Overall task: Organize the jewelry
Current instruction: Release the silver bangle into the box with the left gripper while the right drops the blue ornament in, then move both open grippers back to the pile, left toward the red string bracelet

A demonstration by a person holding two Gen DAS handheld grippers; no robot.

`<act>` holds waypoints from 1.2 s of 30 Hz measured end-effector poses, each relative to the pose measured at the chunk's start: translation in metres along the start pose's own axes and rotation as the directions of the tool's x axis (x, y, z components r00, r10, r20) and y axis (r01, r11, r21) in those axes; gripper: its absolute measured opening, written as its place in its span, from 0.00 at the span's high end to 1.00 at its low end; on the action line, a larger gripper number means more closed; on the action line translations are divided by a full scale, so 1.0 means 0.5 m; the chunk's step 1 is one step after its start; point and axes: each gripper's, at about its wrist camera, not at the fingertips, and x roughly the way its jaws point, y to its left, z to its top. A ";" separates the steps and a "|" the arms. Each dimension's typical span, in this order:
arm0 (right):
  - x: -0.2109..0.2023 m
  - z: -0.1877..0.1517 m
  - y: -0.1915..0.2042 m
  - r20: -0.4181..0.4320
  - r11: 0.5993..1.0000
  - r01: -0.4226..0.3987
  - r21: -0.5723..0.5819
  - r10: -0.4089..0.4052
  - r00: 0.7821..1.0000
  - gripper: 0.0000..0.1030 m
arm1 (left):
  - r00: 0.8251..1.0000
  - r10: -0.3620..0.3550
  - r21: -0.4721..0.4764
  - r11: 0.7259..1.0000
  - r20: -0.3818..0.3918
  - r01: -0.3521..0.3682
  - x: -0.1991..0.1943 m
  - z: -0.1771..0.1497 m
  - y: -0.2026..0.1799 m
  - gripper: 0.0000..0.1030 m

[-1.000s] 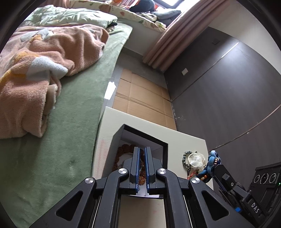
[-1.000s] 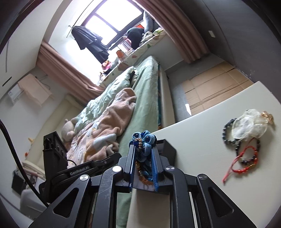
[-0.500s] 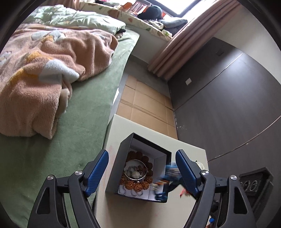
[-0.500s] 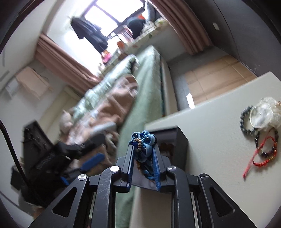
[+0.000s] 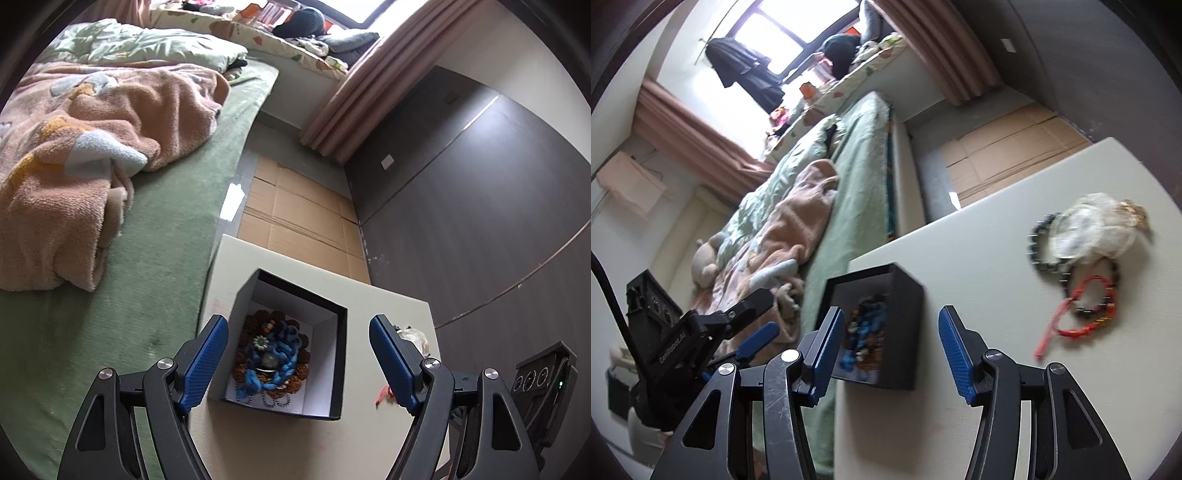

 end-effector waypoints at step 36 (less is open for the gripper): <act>-0.154 0.036 -0.292 -0.040 0.876 0.263 0.404 -0.270 0.962 0.26 | 0.979 -0.033 0.286 0.954 -0.199 0.090 0.196 -0.165 -0.252 0.37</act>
